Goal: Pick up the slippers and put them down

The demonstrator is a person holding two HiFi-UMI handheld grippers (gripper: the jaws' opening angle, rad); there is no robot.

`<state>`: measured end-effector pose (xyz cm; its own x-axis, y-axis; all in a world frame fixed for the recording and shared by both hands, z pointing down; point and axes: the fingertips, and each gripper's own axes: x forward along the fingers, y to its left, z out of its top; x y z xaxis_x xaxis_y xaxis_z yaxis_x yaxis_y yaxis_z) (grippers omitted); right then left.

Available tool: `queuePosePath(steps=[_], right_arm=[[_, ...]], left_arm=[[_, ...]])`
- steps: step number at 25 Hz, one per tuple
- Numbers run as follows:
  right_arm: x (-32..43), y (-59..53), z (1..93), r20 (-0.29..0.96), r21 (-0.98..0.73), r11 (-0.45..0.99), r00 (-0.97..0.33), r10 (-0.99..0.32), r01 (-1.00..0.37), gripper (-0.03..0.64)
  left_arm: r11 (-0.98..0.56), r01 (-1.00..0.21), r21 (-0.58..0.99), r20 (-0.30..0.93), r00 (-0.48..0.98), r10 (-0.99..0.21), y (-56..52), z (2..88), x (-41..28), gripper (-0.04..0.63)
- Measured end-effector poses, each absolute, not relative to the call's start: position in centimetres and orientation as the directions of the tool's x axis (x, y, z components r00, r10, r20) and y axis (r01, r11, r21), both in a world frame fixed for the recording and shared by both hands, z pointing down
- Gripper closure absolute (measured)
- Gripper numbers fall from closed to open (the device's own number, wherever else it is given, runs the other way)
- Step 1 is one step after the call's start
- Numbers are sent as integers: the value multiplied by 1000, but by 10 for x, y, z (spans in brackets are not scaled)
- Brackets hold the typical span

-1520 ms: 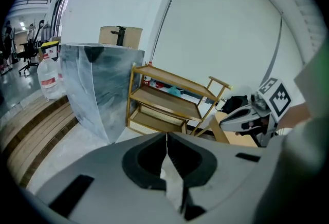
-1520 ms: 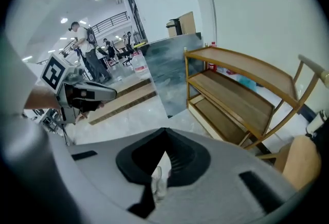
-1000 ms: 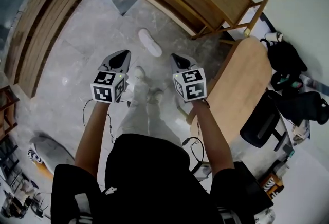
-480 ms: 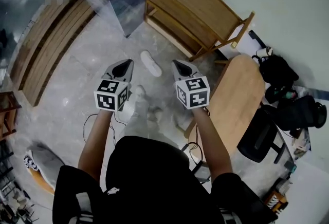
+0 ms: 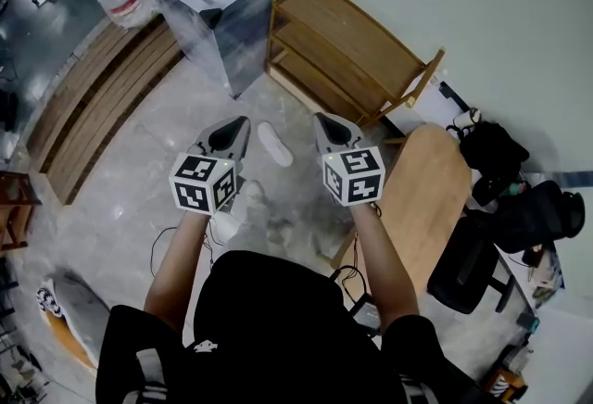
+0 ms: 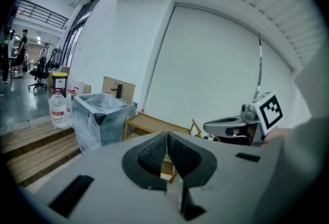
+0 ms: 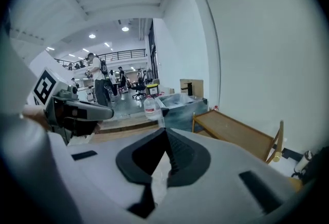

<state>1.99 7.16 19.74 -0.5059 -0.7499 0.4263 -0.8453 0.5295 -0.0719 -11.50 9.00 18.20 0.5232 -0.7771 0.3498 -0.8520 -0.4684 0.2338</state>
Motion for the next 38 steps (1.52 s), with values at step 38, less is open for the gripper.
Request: queuePosePath(steps=[38], right_arm=[[32, 138, 51, 127, 23, 523, -516, -847, -852, 618]], left_arm=[[-534, -844, 48, 91, 536, -839, 159, 40, -92, 588]])
